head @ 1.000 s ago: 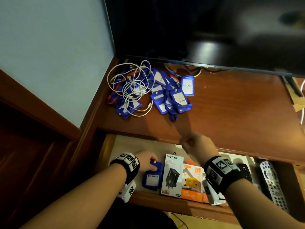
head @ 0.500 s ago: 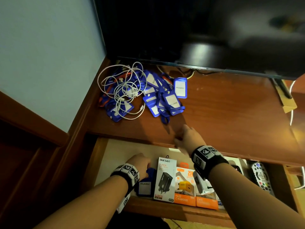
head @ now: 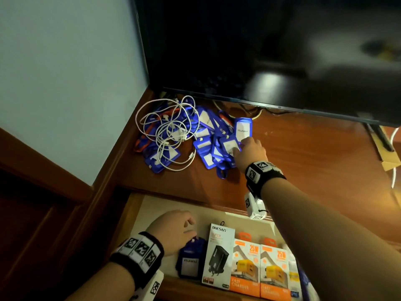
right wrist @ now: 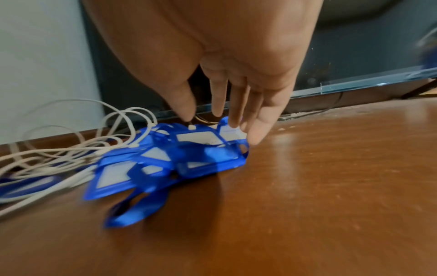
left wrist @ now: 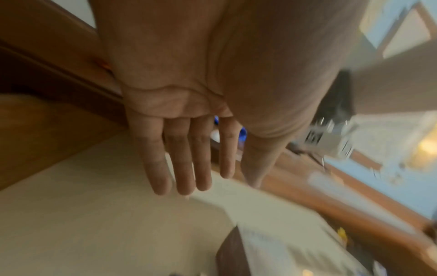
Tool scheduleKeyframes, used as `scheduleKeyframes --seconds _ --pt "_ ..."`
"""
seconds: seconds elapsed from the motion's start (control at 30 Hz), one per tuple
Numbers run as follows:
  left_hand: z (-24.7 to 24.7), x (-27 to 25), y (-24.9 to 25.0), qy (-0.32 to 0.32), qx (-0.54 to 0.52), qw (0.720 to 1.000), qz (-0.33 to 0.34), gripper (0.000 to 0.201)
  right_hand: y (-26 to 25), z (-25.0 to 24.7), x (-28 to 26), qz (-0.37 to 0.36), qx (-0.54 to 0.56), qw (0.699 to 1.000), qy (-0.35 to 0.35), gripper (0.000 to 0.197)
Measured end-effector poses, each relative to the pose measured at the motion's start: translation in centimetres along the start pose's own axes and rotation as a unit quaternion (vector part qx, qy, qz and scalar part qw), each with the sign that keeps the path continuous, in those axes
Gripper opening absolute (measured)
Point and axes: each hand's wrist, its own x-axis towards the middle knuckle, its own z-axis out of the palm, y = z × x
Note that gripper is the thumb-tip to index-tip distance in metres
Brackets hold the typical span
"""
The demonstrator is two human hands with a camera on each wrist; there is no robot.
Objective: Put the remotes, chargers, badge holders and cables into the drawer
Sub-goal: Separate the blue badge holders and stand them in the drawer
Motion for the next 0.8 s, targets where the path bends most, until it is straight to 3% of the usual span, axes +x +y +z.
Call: scheduleKeyframes --seconds 0.1,0.23,0.3,0.37,0.47,0.57,0.63,0.73,0.8 --pt "-2.0 -0.8 0.0 0.028 -0.052 0.998 -0.011 0.018 -0.2 -0.1 2.0 0.038 -0.023 0.998 -0.047 0.060" --pt "-4.0 -0.9 0.4 0.054 -0.107 0.993 0.008 0.007 0.4 0.5 2.8 0.051 0.021 0.995 -0.088 0.047" --pt "-5.0 -0.9 1.1 0.076 -0.116 0.990 0.025 0.009 0.7 0.2 2.6 0.061 0.043 0.994 -0.085 0.050" --pt "-5.8 -0.6 1.8 0.092 -0.132 0.986 0.037 0.012 0.7 -0.9 1.9 0.060 0.068 0.995 -0.052 0.051" --pt "-7.3 -0.2 3.4 0.111 -0.166 0.978 0.055 0.009 0.5 -4.0 0.0 0.019 0.121 0.992 0.015 0.029" --pt "-9.5 0.2 5.9 0.126 -0.191 0.971 0.070 0.008 -0.4 -8.5 -2.6 -0.038 0.055 0.993 0.100 0.025" --pt "-11.1 0.7 7.9 0.147 -0.199 0.966 0.075 0.014 -1.4 -11.9 -4.4 -0.080 0.078 0.984 0.141 0.022" --pt "-13.5 1.4 11.1 0.176 -0.236 0.951 0.091 0.028 -2.6 -16.2 -6.9 -0.159 0.230 0.951 0.135 0.020" --pt "-15.1 1.9 13.1 0.180 -0.264 0.941 0.115 0.058 -3.2 -18.6 -8.4 -0.176 0.288 0.932 0.131 0.025"
